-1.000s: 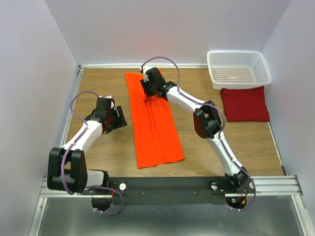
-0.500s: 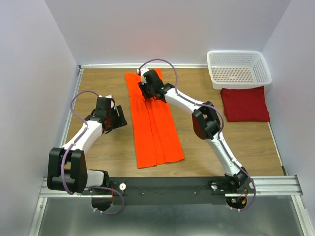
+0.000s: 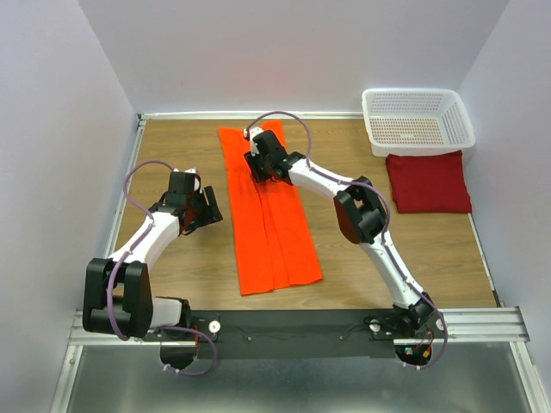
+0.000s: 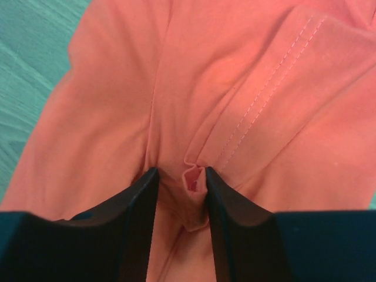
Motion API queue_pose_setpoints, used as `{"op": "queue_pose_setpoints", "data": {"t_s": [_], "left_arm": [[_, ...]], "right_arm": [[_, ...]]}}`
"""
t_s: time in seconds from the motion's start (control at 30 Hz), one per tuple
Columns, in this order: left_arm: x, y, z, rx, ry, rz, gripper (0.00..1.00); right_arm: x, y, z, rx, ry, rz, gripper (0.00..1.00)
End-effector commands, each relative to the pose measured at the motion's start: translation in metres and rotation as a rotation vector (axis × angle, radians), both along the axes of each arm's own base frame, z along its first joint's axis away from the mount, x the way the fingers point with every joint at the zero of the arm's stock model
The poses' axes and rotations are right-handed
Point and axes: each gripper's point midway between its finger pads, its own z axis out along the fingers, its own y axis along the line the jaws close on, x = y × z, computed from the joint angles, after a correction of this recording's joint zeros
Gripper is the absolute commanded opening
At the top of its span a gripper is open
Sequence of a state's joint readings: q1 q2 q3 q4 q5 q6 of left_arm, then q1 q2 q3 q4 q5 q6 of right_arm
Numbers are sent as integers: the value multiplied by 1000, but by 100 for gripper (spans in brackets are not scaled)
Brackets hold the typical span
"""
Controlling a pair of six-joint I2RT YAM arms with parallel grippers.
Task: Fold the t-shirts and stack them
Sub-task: Fold the tshirt
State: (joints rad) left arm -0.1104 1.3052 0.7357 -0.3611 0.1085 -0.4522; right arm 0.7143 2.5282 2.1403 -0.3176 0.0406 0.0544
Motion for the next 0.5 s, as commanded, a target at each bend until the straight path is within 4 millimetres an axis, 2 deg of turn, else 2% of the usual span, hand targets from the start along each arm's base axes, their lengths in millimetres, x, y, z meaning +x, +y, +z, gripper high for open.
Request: {"op": "queue_pose_setpoints", "data": {"t_s": [0.0,0.1,0.27,0.37,0.4,0.47], "left_arm": [[-2,-1,-2,-10,-6,-18,74],[-4,-1,-2,-11,-6,-19,73],[-4,-1,0,-13,-12,-17,73],[-5,-1,1,-14,-12,-16,73],[-5,-1,1,-13,-12,-17,73],[-5,-1,2,-14,-16,-14,73]], "right_arm": [[-14,7,10,62,40,-6,47],[-16,6,19,77,36,-15,50],[-7,6,77,138,-46,-42,59],[0,2,102,229,-28,-54,59],[7,-5,107,261,-15,-68,59],[7,-3,116,345,36,-59,58]]}}
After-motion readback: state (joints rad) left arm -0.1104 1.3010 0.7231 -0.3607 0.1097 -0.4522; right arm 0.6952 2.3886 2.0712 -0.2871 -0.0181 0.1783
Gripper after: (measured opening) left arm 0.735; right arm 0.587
